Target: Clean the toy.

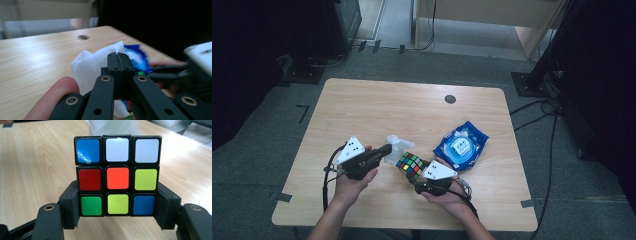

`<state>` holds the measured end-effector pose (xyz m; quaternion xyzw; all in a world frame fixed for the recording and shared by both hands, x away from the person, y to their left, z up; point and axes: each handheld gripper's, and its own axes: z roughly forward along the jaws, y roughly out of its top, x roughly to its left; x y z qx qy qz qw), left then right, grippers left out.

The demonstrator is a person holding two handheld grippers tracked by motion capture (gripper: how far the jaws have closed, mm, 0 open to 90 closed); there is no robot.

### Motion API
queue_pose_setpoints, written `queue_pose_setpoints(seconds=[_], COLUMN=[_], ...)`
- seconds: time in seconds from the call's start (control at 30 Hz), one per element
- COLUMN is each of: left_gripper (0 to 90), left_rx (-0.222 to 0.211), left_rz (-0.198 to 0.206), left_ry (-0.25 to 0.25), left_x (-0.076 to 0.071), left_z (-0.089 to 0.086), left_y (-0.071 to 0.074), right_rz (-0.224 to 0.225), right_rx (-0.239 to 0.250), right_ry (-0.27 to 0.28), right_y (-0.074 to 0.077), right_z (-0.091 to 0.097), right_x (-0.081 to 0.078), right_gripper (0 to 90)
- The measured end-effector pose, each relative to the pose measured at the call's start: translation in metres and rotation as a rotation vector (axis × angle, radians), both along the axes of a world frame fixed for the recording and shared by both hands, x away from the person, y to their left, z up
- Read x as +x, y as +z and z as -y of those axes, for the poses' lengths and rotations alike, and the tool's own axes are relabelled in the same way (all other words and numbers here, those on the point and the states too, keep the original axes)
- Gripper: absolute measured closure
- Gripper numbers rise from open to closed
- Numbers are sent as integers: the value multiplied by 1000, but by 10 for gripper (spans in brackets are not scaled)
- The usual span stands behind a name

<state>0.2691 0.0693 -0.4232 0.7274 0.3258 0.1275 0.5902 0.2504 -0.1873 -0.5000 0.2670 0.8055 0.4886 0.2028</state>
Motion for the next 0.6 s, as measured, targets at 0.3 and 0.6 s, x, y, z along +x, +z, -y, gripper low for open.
queue_pose_setpoints(seconds=[0.3, 0.6], left_gripper=[900, 900], left_rx=[-13, 37], left_rz=[-90, -115], left_ry=[-135, -43], left_x=[0, 8], left_z=[22, 17], left_y=[-20, -34], right_rz=[8, 49], right_rx=[28, 60], right_ry=[24, -6], right_y=[2, 11], right_z=[-10, -2], right_x=[-6, -6], right_gripper=[350, 351])
